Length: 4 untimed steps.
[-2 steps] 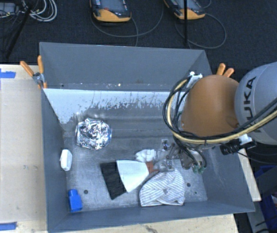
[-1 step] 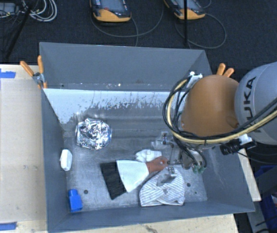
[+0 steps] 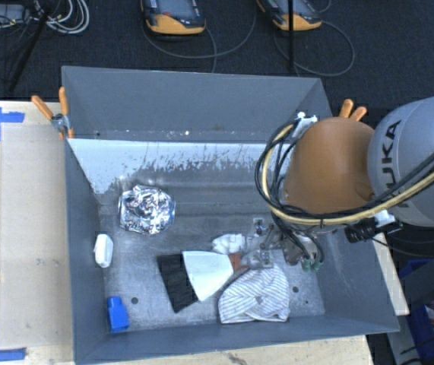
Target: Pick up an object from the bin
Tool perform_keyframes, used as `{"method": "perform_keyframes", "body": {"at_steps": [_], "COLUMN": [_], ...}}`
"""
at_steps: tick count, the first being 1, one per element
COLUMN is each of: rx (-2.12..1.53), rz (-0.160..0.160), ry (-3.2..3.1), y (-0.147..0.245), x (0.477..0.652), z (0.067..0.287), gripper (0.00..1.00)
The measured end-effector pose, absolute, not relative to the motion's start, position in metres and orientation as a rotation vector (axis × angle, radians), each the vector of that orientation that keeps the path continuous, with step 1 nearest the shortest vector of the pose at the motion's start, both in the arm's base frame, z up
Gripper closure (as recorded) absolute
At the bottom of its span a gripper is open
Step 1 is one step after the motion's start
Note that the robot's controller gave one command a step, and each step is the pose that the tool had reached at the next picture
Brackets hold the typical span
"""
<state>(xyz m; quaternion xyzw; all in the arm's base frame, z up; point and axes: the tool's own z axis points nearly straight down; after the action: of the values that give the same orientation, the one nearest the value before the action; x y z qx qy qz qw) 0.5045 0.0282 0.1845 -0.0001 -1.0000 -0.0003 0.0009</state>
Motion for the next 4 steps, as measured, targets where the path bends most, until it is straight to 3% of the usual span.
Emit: {"method": "perform_keyframes", "body": {"at_steps": [1,2,3,4], "rx": [-0.002,-0.002,0.201,0.200], "rz": [-0.001,-0.001,-0.001,-0.001], "ry": [-3.140,-3.140,-3.135,-3.135], "y": [0.028,0.028,-0.008,-0.008], "x": [0.504,0.504,0.493,0.493], "z": [0.184,0.184,0.236,0.236], "gripper": [0.00,0.00,1.00,0.00]}}
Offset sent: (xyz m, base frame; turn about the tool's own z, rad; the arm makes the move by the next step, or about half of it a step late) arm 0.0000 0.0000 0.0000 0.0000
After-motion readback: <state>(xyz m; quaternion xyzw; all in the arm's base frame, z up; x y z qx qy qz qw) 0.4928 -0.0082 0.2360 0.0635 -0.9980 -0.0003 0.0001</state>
